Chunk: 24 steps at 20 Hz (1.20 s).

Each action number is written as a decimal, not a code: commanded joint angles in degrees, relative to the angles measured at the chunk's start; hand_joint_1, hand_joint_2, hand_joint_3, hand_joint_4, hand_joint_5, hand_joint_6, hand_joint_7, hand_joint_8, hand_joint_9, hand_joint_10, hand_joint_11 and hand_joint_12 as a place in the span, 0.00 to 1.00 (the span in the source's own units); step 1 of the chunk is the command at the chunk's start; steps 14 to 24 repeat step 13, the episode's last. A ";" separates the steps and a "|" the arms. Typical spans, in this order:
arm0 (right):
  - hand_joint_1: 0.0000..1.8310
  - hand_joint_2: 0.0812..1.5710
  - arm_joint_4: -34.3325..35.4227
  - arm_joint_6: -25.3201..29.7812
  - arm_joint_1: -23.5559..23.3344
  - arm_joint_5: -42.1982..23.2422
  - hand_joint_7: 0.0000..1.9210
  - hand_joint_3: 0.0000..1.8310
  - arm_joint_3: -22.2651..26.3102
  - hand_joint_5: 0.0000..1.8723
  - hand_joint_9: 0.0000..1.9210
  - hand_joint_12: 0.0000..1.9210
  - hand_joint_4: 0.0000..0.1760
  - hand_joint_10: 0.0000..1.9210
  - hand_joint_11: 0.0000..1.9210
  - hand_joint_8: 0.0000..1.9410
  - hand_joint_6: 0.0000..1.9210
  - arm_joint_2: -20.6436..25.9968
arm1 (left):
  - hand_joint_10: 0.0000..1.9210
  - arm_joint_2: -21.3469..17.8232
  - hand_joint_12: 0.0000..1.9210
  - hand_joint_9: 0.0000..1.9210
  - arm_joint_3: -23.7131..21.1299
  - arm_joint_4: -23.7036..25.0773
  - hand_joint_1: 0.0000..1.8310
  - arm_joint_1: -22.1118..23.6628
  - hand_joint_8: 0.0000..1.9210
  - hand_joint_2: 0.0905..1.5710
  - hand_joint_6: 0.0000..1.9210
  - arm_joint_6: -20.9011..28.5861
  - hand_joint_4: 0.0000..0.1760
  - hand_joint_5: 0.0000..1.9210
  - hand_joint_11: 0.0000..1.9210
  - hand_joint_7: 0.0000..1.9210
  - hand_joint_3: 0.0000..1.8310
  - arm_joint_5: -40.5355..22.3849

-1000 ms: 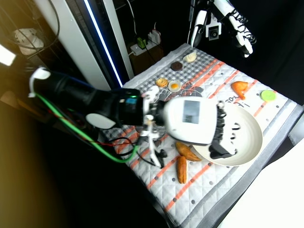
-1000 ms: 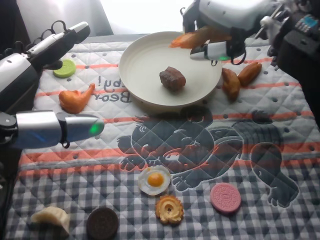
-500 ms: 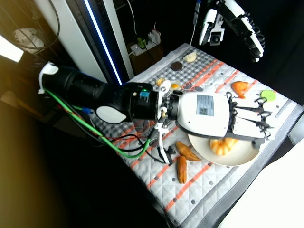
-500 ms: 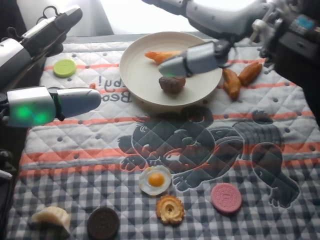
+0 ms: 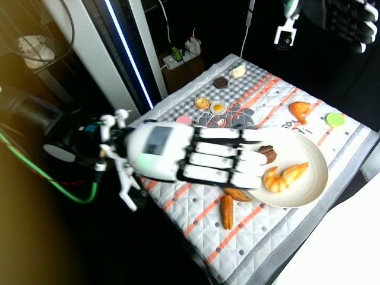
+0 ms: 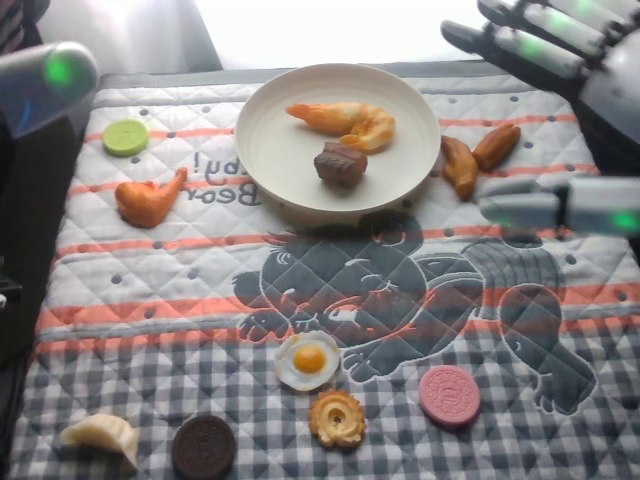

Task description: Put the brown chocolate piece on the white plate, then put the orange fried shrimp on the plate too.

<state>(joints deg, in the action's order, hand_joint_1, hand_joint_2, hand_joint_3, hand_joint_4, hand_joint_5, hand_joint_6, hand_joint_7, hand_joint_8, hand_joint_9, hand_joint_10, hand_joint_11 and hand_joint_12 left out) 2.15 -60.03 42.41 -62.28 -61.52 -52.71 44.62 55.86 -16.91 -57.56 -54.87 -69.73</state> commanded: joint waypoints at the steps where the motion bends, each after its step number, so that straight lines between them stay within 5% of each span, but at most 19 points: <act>1: 0.24 0.57 3.08 0.75 1.57 -13.08 0.01 0.00 0.47 0.00 0.01 0.02 0.69 0.00 0.04 0.00 0.00 1.92 | 0.00 -0.72 0.00 0.00 -0.16 -0.63 0.40 -0.43 0.00 0.59 0.00 2.19 1.00 0.01 0.00 0.01 0.01 -11.36; 2: 0.28 0.59 4.03 3.30 5.34 -17.35 0.05 0.00 1.29 0.01 0.01 0.00 0.59 0.00 0.00 0.01 0.00 2.98 | 0.01 -0.71 0.00 0.02 -0.56 -0.18 0.40 -1.52 0.00 0.58 0.00 3.59 1.00 0.00 0.00 0.02 0.00 -13.44; 3: 0.28 0.59 4.89 6.75 8.30 -20.98 0.05 0.00 1.37 0.01 0.01 0.00 0.59 0.00 0.00 0.01 0.00 3.27 | 0.01 -0.68 0.00 0.02 -0.98 -0.08 0.40 -2.42 0.00 0.58 0.00 4.25 1.00 0.00 0.00 0.02 0.00 -15.54; 4: 0.28 0.61 5.69 8.95 10.67 -23.34 0.07 0.00 1.35 0.02 0.04 0.01 0.38 0.01 0.02 0.01 0.00 3.35 | 0.01 -0.66 0.01 0.03 -1.36 -0.08 0.38 -3.01 0.00 0.58 0.00 4.55 0.88 0.00 0.01 0.00 0.01 -17.25; 5: 0.27 0.63 7.55 11.03 13.63 -27.00 0.13 0.00 1.53 0.06 0.10 0.03 0.43 0.01 0.05 0.01 0.00 3.35 | 0.01 -0.65 0.01 0.03 -1.83 -0.06 0.35 -3.73 0.00 0.59 0.00 5.07 0.98 0.00 0.01 0.00 0.01 -19.26; 7: 0.26 0.66 10.30 11.08 18.14 -31.32 0.16 0.00 2.71 0.08 0.13 0.05 0.46 0.01 0.05 0.00 0.00 3.30 | 0.01 -0.63 0.02 0.06 -2.54 0.45 0.36 -4.77 0.00 0.61 0.00 5.56 0.95 0.01 0.02 0.04 0.01 -22.18; 9: 0.29 0.66 9.66 11.29 19.41 -33.59 0.17 0.00 4.05 0.10 0.16 0.07 0.43 0.01 0.08 0.00 0.00 3.15 | 0.00 -0.54 0.33 0.10 -2.89 0.92 0.26 -4.99 0.00 0.60 0.00 6.11 0.50 0.03 0.00 0.09 0.00 -24.63; 10: 0.27 0.67 9.20 11.29 19.85 -34.70 0.19 0.00 4.56 0.10 0.18 0.08 0.39 0.01 0.11 0.00 0.00 3.28 | 0.01 -0.51 0.41 0.12 -3.03 0.92 0.26 -5.18 0.00 0.62 0.01 6.27 0.41 0.06 0.00 0.12 0.01 -25.31; 11: 0.26 0.64 8.32 11.29 21.02 -37.56 0.19 0.00 5.72 0.10 0.20 0.09 0.38 0.01 0.13 0.00 0.00 3.67 | 0.01 -0.44 0.45 0.14 -3.40 0.90 0.25 -6.04 0.00 0.63 0.01 6.68 0.42 0.08 0.00 0.12 0.01 -26.52; 13: 0.25 0.65 7.79 11.09 21.48 -38.68 0.13 0.00 7.10 0.03 0.12 0.06 0.48 0.00 0.08 0.00 0.00 4.67 | 0.00 -0.54 0.48 0.15 -4.01 1.00 0.19 -7.68 0.00 0.67 0.00 7.62 0.07 0.04 0.00 0.12 0.01 -29.36; 24: 0.25 0.65 7.79 11.09 21.48 -38.68 0.13 0.00 7.10 0.03 0.12 0.06 0.48 0.00 0.08 0.00 0.00 4.67 | 0.00 -0.54 0.48 0.15 -4.01 1.00 0.19 -7.68 0.00 0.67 0.00 7.62 0.07 0.04 0.00 0.12 0.01 -29.36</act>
